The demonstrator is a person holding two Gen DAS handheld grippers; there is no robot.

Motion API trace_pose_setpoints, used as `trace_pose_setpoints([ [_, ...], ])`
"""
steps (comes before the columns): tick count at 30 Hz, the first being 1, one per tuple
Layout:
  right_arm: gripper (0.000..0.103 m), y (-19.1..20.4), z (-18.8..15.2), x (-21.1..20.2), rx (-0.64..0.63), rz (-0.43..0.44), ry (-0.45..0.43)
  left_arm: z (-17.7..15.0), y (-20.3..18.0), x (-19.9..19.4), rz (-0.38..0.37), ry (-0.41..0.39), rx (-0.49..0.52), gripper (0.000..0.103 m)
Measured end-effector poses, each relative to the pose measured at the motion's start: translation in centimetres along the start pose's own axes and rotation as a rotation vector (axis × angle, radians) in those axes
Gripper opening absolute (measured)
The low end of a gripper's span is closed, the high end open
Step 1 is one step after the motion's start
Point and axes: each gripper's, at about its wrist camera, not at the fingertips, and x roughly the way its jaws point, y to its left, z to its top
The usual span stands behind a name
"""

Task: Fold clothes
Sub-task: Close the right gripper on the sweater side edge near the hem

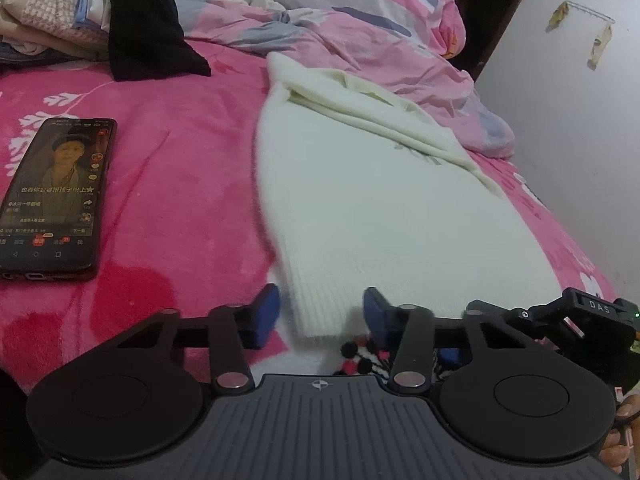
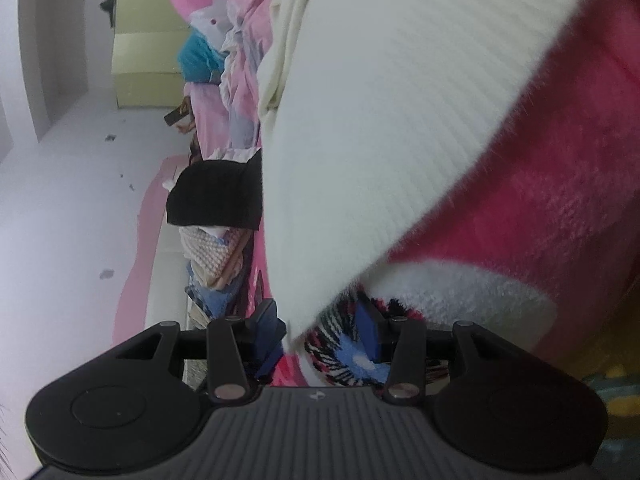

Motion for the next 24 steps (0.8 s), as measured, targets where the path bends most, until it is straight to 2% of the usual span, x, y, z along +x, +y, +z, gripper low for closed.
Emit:
trace_pose_setpoints([
  [5,0.046,-0.3,0.1,1.0,0.04,0.017,-0.006,0.4,0.2,-0.2,0.015,0.008,-0.032,0.02],
  [8,0.047,-0.3,0.2,1.5,0.061,0.026,-0.008,1.0,0.4,-0.6,-0.007,-0.009,-0.064,0.014],
  [17,0.047,-0.6,-0.2,3.6,0.154,0.092,-0.017,2.3,0.9,-1.5,-0.099,-0.041,-0.147,0.01],
  [24,0.044,-0.7,-0.4,4.4,0.186,0.116,-0.051,2.2,1.6,-1.7,-0.121,-0.036,-0.183,0.01],
])
